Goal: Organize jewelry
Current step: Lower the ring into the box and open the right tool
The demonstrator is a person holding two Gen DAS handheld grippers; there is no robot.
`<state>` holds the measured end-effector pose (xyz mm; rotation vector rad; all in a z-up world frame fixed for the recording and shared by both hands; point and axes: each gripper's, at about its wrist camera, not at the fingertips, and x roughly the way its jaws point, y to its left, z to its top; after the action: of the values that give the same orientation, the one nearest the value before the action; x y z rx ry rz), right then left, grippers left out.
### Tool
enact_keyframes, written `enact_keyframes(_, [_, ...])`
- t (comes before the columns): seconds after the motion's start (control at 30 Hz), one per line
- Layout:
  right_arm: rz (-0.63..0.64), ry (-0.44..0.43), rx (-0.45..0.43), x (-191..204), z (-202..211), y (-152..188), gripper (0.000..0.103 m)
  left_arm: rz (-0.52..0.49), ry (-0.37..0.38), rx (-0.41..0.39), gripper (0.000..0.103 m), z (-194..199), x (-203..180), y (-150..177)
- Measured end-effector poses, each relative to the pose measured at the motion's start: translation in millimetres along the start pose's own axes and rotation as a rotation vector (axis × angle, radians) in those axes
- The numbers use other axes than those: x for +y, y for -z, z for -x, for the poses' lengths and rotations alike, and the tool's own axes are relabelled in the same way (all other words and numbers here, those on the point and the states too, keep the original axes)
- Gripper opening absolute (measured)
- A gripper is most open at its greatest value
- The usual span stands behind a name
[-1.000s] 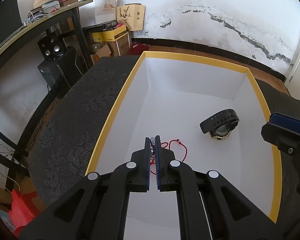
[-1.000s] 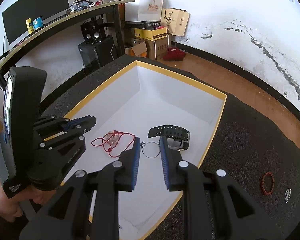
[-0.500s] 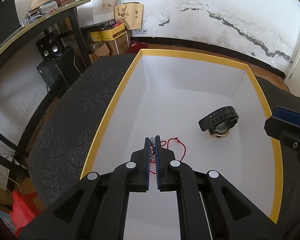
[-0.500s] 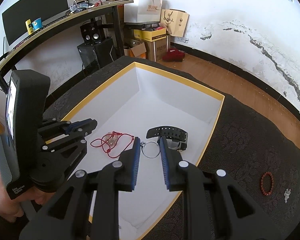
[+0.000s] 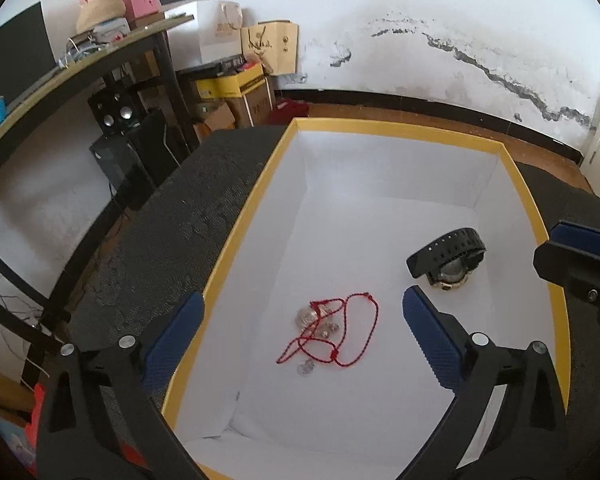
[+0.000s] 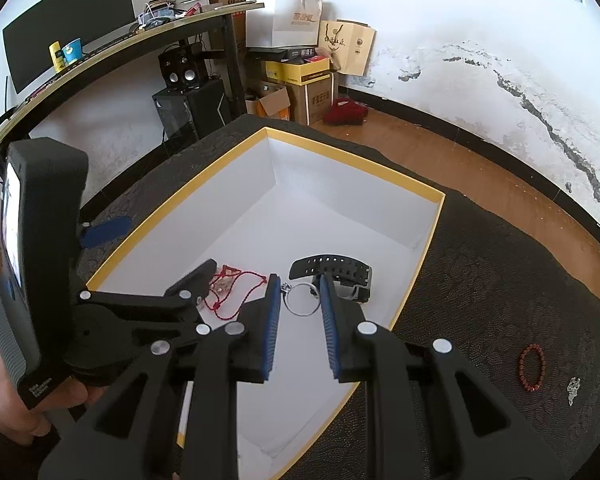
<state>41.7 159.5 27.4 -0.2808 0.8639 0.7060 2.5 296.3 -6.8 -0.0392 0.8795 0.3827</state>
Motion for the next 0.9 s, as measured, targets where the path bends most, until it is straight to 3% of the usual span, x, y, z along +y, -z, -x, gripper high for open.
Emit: enact_keyframes(0.9, [0.001, 0.01, 0.019, 1.9, -31.1, -11.7, 0.021, -0.015, -0.001, -0.002, 0.097, 3.8, 1.8, 1.5])
